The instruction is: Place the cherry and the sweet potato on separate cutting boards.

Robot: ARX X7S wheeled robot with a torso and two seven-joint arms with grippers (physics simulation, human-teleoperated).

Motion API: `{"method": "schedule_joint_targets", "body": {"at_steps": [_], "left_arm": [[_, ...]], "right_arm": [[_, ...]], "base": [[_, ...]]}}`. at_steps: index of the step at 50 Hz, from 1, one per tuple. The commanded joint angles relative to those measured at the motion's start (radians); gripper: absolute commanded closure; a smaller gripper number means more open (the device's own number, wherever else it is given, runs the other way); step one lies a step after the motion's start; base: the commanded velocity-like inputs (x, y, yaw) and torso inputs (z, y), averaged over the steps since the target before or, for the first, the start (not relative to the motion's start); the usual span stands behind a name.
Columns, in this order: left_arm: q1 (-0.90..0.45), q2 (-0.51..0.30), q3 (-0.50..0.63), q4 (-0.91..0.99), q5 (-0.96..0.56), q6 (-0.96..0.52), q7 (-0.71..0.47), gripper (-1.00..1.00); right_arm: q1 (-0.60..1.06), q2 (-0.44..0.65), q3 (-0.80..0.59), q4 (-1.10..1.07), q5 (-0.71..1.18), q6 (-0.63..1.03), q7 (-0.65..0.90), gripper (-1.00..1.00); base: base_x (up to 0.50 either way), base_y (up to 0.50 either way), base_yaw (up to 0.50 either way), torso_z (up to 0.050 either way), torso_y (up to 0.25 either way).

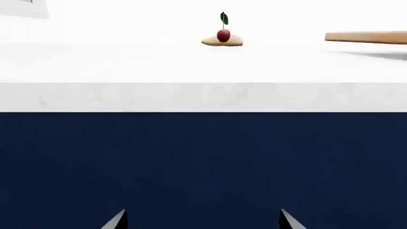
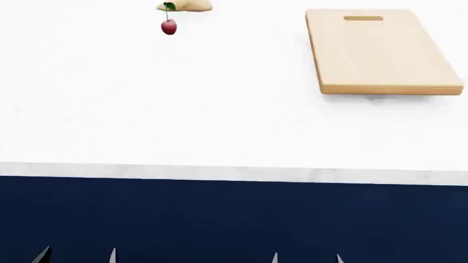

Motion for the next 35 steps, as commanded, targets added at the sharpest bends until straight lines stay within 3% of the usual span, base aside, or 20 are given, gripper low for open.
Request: {"method": "schedule_joint_targets", "body": {"at_steps": [1,18,35], "left_arm": [[-0.006,-0.014,0.019,0.000,-0.017,-0.008,-0.022,-1.00],[-0.010,-0.058,0.075,0.003,-0.033,-0.020,-0.076,-1.00],[-0.010,-0.084,0.086,-0.001,-0.069,-0.025,-0.100,-1.00]], "right_arm": [[0.002,0.016,-0.025,0.000,0.012,0.003,0.016,-1.00],[0.012,0.059,-0.071,0.006,0.054,-0.011,0.060,-1.00],[0.008,0.077,-0.082,0.004,0.099,-0.015,0.086,-1.00]], "base": [[0.00,0.00,0.00,0.000,0.000],[0.00,0.01,0.00,0.000,0.000],[0.00,0.46,0.00,0.000,0.000]]}}
